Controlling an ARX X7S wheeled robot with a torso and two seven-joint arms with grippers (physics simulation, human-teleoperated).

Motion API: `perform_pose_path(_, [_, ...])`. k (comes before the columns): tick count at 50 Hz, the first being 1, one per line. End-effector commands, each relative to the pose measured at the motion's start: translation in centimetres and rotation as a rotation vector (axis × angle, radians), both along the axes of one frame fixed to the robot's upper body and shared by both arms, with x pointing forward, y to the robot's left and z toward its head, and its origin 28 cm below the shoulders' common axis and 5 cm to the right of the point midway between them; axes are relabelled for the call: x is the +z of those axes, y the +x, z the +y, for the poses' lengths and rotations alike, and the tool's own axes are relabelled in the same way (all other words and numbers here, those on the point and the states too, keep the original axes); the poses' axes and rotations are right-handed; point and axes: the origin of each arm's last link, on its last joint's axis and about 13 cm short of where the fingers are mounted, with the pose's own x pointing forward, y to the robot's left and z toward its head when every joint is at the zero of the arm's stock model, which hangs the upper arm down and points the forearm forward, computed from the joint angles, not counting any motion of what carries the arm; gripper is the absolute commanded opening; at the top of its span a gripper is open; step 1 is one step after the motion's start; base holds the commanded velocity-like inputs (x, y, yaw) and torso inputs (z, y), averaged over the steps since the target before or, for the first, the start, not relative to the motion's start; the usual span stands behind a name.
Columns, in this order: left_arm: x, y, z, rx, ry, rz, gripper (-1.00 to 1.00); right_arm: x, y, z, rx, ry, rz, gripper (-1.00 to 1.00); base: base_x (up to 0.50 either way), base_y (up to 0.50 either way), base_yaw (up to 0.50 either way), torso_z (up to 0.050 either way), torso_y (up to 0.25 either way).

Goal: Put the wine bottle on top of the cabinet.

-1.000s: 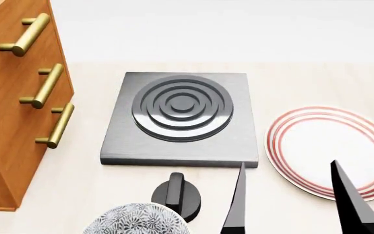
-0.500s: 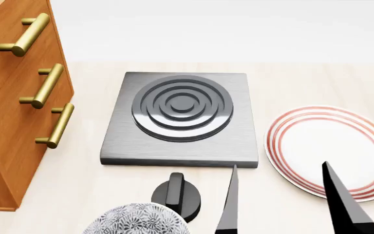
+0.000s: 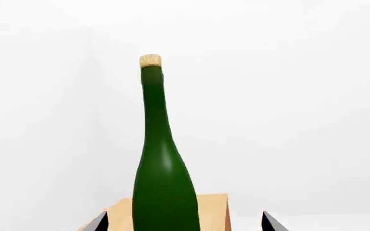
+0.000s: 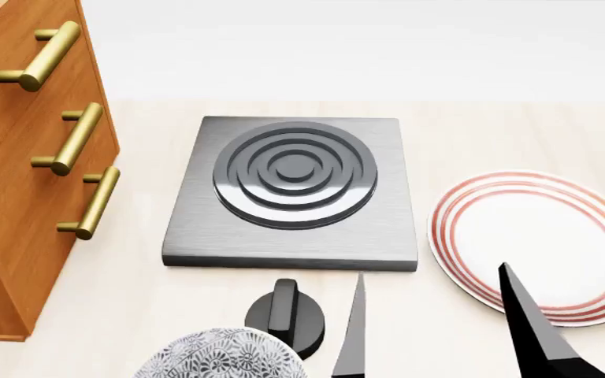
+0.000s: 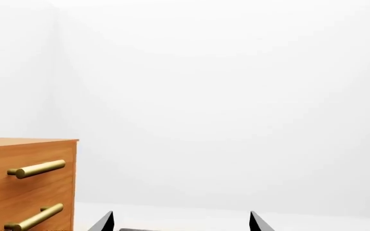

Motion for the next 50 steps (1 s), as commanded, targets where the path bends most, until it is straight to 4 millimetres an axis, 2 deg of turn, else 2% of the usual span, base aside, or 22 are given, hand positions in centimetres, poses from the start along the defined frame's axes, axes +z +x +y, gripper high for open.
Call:
perform_pose_path(1, [-1.7,-3.8,-2.0,-0.022,0.052,-0.097,1.00,0.0,0.0,0.2,0.009,-0.002,0.000,1.00,0.00,0.00,0.00,0.000,0.000])
perform_pose_path(6, [-3.7,-4.6,-3.8,-0.101,0.039,-0.092,1.00,0.1,-0.1,0.2,0.012,-0.002,-0.003,1.00,0.00,0.00,0.00,0.000,0.000])
perform_pose_path(12, [-7.4,-6.2,-6.5,-0.231,0.010,-0.051,1.00,0.3,-0.1,0.0,0.006,0.004,-0.010,1.00,0.00,0.00,0.00,0.000,0.000])
perform_pose_path(19, [-10.3,-7.4,-8.5,-0.282,0.086,0.013,1.00,0.3,-0.1,0.1,0.007,0.005,-0.011,1.00,0.00,0.00,0.00,0.000,0.000])
perform_pose_path(28, [-13.3,-9.1,-10.3,-0.356,0.063,0.081,1.00,0.3,-0.1,0.2,0.014,0.001,-0.012,1.00,0.00,0.00,0.00,0.000,0.000])
perform_pose_path(37, [-14.7,-10.1,-10.9,-0.360,0.063,0.122,1.00,0.5,-0.1,0.3,0.017,-0.006,-0.018,1.00,0.00,0.00,0.00,0.000,0.000])
perform_pose_path(50, [-14.9,-10.1,-11.1,-0.365,0.040,0.125,1.00,0.5,-0.1,0.5,0.026,-0.007,-0.018,1.00,0.00,0.00,0.00,0.000,0.000])
